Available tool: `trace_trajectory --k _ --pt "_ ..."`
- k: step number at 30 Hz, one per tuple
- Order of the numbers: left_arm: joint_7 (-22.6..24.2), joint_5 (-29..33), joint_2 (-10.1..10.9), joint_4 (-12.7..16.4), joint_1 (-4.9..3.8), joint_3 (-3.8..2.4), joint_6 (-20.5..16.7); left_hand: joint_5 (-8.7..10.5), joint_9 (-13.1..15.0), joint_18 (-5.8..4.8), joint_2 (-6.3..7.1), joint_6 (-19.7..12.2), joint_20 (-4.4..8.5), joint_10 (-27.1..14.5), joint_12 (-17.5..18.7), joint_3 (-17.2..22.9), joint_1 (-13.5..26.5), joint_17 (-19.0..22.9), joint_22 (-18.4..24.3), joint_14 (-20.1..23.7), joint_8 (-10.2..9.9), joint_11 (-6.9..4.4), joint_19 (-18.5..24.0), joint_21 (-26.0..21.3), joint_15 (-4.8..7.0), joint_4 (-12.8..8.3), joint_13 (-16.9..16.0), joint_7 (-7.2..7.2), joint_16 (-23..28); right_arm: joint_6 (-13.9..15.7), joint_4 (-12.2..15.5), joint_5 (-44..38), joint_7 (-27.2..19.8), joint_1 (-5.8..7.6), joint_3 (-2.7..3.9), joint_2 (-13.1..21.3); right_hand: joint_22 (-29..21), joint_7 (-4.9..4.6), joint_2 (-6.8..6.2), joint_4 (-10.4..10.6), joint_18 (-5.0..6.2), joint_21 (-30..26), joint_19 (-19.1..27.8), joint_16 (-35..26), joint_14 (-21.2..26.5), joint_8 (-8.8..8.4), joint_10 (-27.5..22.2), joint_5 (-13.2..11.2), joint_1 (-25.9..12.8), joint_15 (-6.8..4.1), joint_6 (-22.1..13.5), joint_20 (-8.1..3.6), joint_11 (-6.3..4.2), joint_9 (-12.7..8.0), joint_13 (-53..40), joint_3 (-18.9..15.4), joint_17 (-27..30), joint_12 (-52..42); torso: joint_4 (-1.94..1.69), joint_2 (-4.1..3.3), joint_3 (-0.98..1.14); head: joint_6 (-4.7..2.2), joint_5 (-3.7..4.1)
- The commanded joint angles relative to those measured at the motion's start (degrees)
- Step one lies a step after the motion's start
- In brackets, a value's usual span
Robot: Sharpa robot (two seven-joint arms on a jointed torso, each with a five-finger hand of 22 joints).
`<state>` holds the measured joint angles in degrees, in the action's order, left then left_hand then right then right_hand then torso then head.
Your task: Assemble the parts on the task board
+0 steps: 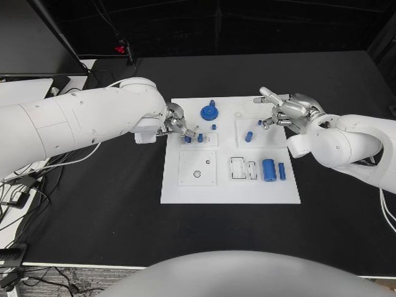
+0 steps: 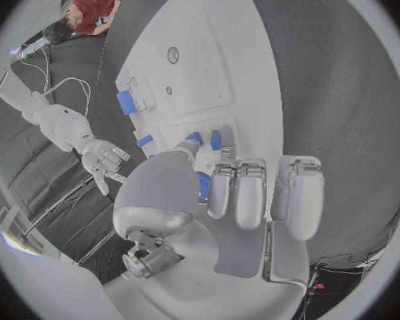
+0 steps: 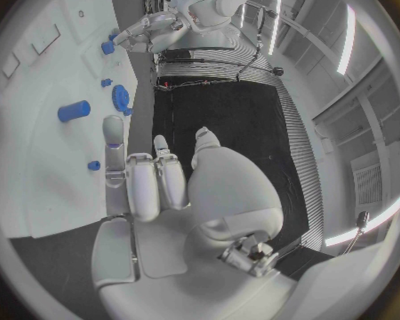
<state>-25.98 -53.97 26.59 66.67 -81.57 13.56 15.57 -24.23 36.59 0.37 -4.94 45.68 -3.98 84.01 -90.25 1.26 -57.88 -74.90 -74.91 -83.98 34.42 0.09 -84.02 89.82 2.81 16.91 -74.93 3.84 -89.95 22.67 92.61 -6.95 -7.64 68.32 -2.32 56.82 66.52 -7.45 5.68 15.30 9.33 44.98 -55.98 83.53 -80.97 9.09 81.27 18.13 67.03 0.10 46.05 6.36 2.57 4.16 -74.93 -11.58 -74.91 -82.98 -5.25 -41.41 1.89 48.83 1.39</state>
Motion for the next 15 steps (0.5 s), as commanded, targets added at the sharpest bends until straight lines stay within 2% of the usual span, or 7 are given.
trace_trajectory --k 1,3,4,9,15 --pt "1.07 -0.30 -0.15 0.08 0.03 0.04 -0.66 0.99 0.09 -0.37 -0.15 0.53 -0.09 5.99 0.25 -0.72 1.15 -15.10 -15.09 -6.02 -0.26 0.26 -5.98 0.18 -0.31 0.00 -15.07 0.11 -0.05 -0.49 0.08 -0.09 -0.28 0.06 0.03 -0.07 0.07 -0.07 0.21 -0.05 0.85 -0.18 0.25 -0.18 0.43 0.30 -0.21 0.21 0.14 -0.09 0.38 0.01 0.14 0.08 -6.13 -0.36 -3.63 0.05 -0.06 0.00 0.00 -0.06 -0.07" --pt "1.82 -0.30 -0.13 0.16 0.03 0.04 -1.58 5.11 0.26 -0.37 -0.54 0.71 -0.12 5.99 0.25 -2.23 3.15 -15.10 -15.09 -6.02 -0.10 0.25 -5.98 0.18 -0.34 -0.06 -15.07 0.10 -0.05 -0.50 0.06 -0.09 -0.28 0.06 0.03 -0.08 0.07 -0.07 0.21 -0.05 0.85 -0.18 0.25 -0.18 0.43 0.30 -0.21 0.21 0.14 -0.09 0.38 0.01 0.14 0.08 -6.13 -0.36 -3.63 0.05 -0.05 0.02 0.00 -0.02 -0.08" --pt "2.22 -0.30 -0.10 0.21 0.03 0.04 -2.08 5.95 0.32 -0.37 -0.60 0.74 -0.13 5.99 0.25 -2.64 3.49 -15.10 -15.09 -6.02 -0.05 0.25 -5.98 0.18 -0.34 -0.06 -15.07 0.10 -0.05 -0.50 0.05 -0.09 -0.27 0.06 0.03 -0.09 0.07 -0.07 0.21 -0.05 0.85 -0.18 0.25 -0.18 0.43 0.30 -0.21 0.21 0.14 -0.09 0.38 0.01 0.14 0.08 -6.13 -0.36 -3.63 0.05 -0.07 0.00 0.01 -0.03 -0.07" --pt "3.58 -0.30 0.06 0.32 0.03 0.04 -4.20 6.46 0.39 -0.37 -0.65 0.78 -0.14 5.99 0.25 -3.02 3.69 -15.10 -15.09 -6.02 0.01 0.24 -5.98 0.18 -0.34 -0.08 -15.07 0.10 -0.05 -0.54 -0.01 -0.09 -0.24 0.06 0.03 -0.10 0.07 -0.07 0.21 -0.05 0.85 -0.18 0.25 -0.18 0.43 0.30 -0.21 0.21 0.14 -0.09 0.38 0.01 0.14 0.08 -6.13 -0.36 -3.63 0.05 -0.06 0.01 0.00 -0.05 -0.06" --pt "1.95 -0.40 0.15 0.24 0.03 0.04 -3.57 5.75 0.48 -0.37 -0.82 0.66 -0.13 5.99 0.25 -3.07 2.73 -15.10 -15.09 -6.02 0.03 0.20 -5.98 0.18 -0.31 -0.22 -15.07 0.03 -0.05 -0.59 -0.04 -0.09 -0.23 0.06 0.03 -0.14 0.10 -0.08 0.27 -0.01 0.87 -0.37 0.31 -0.17 0.50 0.34 -0.27 0.21 0.06 -0.07 0.34 0.04 0.15 0.05 -6.05 -0.51 -3.56 0.07 -0.05 -0.01 0.00 -0.04 -0.10"
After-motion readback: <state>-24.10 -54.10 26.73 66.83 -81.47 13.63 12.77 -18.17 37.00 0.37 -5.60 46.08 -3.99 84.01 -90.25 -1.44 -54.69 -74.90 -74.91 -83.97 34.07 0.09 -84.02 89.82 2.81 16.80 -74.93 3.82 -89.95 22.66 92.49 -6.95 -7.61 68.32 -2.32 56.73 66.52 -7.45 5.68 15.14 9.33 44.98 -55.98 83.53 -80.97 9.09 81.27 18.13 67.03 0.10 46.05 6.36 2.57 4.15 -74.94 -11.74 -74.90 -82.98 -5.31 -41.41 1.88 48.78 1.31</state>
